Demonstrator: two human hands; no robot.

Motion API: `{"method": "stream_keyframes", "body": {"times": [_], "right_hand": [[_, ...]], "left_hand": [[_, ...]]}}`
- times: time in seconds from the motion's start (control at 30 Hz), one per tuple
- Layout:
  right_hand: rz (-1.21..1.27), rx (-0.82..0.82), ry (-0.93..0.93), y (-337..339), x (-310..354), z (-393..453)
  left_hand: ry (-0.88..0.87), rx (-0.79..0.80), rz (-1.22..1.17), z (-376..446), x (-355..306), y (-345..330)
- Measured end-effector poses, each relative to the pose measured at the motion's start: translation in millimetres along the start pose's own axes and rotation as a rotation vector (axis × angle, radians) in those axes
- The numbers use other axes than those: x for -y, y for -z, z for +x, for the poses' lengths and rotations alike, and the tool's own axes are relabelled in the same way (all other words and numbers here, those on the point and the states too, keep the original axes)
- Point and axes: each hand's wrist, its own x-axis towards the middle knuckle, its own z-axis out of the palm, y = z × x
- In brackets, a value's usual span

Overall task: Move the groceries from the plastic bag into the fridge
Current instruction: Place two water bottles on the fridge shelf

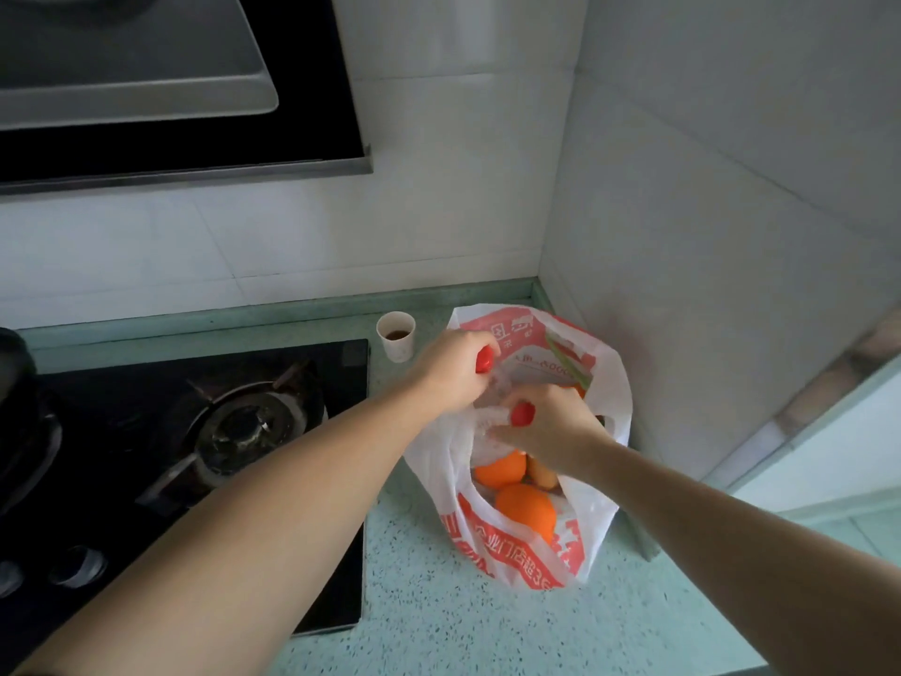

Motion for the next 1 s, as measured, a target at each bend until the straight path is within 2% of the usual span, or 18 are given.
{"method": "stream_keyframes", "body": {"times": [0.13,0.3,0.4,0.5,0.63,0.8,1.0], "right_hand": [[-0.121,-0.014,0.097,24.3,21.2,-4.4],[-0.452,-0.047,0.248,63.0,56.2,-12.0],[-0.586,-0.101,0.228,93.5,71.8,-15.1],[-0.585,-0.171,0.198,122.5,82.9,-22.6],[-0.57,-0.298,0.234,156.6,95.3,-37.9],[-0.504,-0.382,0.267,184.9,99.4,-54.8],[-0.424,-0.395,0.436,203.9,102.4,-88.9]], "left_hand": [[0.036,-0.034,-0.009,-0.1,-3.7,14.4],[-0.022,-0.086,0.013,-3.6,-12.5,38.9],[-0.083,-0.127,-0.011,-6.1,-16.6,54.6],[-0.116,-0.176,0.003,-10.4,-20.3,71.0],[-0.115,-0.274,-0.001,-24.3,-34.8,92.7],[-0.122,-0.39,0.023,-56.6,-64.5,122.7],[-0.086,-0.499,0.353,-121.4,-120.1,154.7]]}}
